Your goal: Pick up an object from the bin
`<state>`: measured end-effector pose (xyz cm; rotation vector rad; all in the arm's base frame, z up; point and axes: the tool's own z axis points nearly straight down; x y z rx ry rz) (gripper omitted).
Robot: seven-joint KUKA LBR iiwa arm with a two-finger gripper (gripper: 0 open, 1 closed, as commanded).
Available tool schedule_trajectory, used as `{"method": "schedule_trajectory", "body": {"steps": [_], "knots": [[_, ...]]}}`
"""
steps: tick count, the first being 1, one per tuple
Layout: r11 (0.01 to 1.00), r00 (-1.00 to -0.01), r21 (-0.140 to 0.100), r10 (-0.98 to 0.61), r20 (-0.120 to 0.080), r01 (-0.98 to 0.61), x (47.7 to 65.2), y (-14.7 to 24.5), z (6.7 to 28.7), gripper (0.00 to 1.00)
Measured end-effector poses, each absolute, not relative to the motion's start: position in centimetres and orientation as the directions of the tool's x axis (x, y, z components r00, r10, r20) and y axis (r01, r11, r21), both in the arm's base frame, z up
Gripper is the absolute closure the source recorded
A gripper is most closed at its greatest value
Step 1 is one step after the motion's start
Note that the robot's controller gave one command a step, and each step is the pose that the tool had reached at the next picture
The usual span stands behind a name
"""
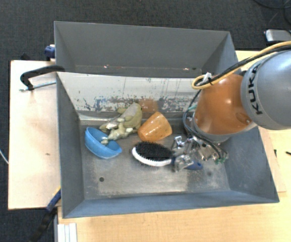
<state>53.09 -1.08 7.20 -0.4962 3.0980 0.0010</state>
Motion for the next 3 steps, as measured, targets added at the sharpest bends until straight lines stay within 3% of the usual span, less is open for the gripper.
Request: {"method": "schedule_trajectory", "body": {"steps": [1, 2, 3], "knots": [[0.95, -0.95, -0.002, -0.312, -0.008, -0.312, 53.3, -1.0, 10.6, 1.0], [0.95, -0.95, -0.001, -0.311, -0.006, -0.311, 53.4, -0.9, 11.3, 1.0], [0.951, -0.95, -0.003, -0.311, -0.011, -0.311, 53.6, -0.8, 17.5, 1.0]]}}
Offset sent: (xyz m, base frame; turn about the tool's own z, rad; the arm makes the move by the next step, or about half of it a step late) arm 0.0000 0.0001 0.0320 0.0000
